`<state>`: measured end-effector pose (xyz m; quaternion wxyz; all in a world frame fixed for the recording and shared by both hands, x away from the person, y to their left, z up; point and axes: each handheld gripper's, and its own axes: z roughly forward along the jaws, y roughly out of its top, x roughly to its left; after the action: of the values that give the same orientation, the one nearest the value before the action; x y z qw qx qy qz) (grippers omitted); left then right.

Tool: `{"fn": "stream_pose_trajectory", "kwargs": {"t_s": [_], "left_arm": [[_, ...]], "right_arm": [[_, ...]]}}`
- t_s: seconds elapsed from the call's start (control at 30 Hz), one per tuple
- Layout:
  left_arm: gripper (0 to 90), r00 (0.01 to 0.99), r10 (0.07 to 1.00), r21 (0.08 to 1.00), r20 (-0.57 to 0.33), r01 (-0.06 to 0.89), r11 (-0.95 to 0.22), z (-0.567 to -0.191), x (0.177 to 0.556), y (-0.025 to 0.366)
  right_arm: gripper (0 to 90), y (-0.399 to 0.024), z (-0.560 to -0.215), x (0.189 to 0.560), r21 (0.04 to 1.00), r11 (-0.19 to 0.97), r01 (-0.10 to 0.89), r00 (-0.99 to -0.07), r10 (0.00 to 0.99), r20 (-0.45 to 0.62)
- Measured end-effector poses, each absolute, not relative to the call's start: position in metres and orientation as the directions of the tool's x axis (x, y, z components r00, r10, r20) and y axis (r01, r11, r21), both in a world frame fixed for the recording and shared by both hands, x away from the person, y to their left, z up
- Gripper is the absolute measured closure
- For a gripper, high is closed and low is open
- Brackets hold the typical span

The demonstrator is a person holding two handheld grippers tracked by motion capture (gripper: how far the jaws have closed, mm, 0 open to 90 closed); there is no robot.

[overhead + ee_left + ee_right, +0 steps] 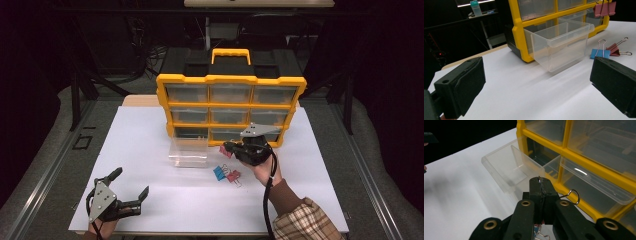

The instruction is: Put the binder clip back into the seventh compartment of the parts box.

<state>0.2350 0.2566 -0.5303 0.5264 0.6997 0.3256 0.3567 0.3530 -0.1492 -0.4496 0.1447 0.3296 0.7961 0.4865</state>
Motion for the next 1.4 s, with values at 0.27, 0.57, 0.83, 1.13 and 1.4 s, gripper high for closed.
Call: {"fn": "stream_pose_trajectory", "kwargs": {"t_s": [0.27,0.57,0.83,1.13,1.4], "left_arm": [[0.0,0.533,0.831,0.969,0.158,0.08,-0.236,-0.53,0.235,0.257],[0.0,0.533,0.831,0.968,0.161,0.08,-0.238,-0.53,0.235,0.257],[0.0,0.533,0.831,0.968,0.159,0.08,-0.236,-0.53,0.235,0.257],[0.0,0.533,0.831,0.968,0.159,0.081,-0.237,-0.53,0.235,0.257],[0.0,0.534,0.83,0.968,0.16,0.08,-0.238,-0.53,0.235,0.257]], "right_arm": [[89.4,-0.143,-0.438,0.356,0.878,0.302,0.371,-0.748,0.657,0.09],[89.4,-0.128,-0.425,0.364,0.88,0.313,0.357,-0.766,0.638,0.084],[89.4,-0.111,-0.414,0.371,0.885,0.321,0.337,-0.782,0.619,0.074],[89.4,-0.091,-0.412,0.377,0.881,0.343,0.327,-0.8,0.597,0.065],[89.4,-0.076,-0.416,0.38,0.871,0.367,0.327,-0.812,0.581,0.061]]}}
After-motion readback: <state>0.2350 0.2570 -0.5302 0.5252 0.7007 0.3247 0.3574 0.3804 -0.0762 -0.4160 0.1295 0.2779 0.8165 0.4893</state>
